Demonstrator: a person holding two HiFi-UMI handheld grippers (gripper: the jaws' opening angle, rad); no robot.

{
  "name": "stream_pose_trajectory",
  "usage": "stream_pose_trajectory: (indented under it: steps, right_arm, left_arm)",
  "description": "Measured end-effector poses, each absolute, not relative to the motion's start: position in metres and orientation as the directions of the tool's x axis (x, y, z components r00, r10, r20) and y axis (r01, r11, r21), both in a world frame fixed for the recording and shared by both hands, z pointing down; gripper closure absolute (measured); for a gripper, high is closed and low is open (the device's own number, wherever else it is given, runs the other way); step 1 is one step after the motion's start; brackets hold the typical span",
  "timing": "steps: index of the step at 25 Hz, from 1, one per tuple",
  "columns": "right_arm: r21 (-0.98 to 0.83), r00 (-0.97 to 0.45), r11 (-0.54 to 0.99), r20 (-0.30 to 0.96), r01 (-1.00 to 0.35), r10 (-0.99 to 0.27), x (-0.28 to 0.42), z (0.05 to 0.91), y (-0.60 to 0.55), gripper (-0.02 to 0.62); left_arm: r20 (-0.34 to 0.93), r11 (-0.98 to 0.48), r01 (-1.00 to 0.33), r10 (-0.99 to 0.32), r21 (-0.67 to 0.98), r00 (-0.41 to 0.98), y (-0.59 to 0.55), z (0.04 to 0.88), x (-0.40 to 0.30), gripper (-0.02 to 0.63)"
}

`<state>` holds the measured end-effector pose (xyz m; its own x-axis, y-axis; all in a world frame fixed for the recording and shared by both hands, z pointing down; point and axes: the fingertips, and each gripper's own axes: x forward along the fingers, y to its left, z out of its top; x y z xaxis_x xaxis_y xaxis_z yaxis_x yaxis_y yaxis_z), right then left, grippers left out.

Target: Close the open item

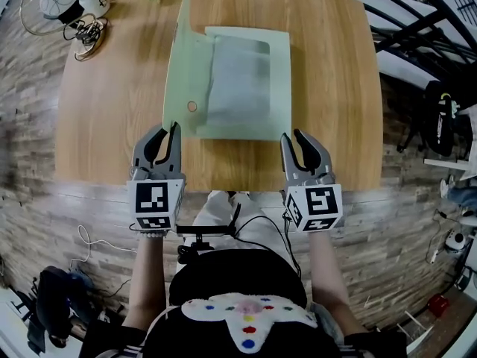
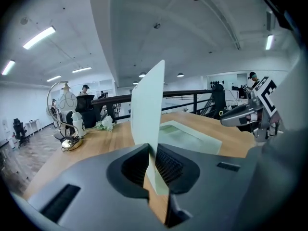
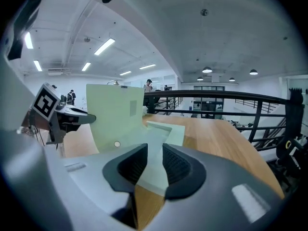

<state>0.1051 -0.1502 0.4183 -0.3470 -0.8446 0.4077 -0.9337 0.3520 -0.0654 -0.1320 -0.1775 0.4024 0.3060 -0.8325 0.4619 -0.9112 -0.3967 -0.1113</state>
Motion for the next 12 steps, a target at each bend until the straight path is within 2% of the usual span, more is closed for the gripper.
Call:
stream_pose_trajectory:
  steps: [7, 12]
  right_arm:
    - [-0.169, -0.345, 0.301, 0.458, -0.939, -0.819, 0.12, 0.464, -0.156, 0.402]
    - [-0.259, -0.342, 0.241, 0.486, -0.935, -0.804, 0.127, 0.493, -0.154, 0.393]
  left_arm:
    - [0.466, -0.443, -0.888, -0.817, -0.127, 0.341, -0.177, 0.399, -0.114, 0.566]
    - [0.481, -0.48, -0.86, -0.803, -0.171, 0.352, -0.175, 0.399, -0.104, 0.566]
